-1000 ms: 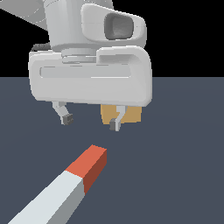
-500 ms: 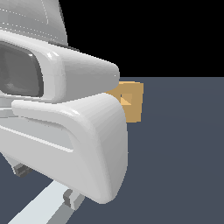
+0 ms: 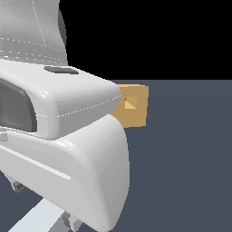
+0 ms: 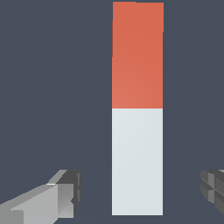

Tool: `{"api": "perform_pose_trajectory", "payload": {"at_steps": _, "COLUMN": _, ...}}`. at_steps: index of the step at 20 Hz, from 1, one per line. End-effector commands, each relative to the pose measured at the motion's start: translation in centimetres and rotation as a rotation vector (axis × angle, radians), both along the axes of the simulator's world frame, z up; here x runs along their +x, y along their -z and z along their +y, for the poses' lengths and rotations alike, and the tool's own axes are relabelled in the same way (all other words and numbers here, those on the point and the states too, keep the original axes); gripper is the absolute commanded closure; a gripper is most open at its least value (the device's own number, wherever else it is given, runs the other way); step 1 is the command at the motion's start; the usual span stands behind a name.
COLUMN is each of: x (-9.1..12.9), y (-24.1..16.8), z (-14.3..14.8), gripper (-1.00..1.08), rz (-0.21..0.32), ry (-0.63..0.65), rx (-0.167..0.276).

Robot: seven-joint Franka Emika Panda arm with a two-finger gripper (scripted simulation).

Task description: Insert the peg into the horizontal hole in a box.

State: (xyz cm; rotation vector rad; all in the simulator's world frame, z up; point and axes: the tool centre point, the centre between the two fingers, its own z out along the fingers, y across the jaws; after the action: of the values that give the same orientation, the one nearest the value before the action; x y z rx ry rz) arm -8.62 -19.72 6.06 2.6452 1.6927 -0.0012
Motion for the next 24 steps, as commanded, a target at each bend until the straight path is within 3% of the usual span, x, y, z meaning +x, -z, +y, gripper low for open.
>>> {"api": "perform_pose_trajectory", "payload": {"at_steps": 1, "x": -0.1, "y": 1.1, "z": 0.0, "gripper": -0.92, "rz": 0.001, "ry": 0.001, "rx": 0.001}}
{"api": "perform_pose_trajectory", "payload": {"at_steps": 11, "x": -0.1, "y": 4.1, "z": -0.1, "gripper": -0.92, "rz": 0.000, "ry": 0.002, "rx": 0.001}}
{"api": "perform_pose_trajectory", "payload": {"at_steps": 12, "x": -0.1, "y": 4.1, "z": -0.1, "gripper": 1.08, "rz": 0.000, "ry": 0.002, "rx": 0.001}}
{"api": "perform_pose_trajectory", "payload": {"at_steps": 24, "x": 0.1, "y": 4.0, "z": 0.0, "gripper": 1.08, "rz": -0.001, "ry": -0.001, "rx": 0.001}}
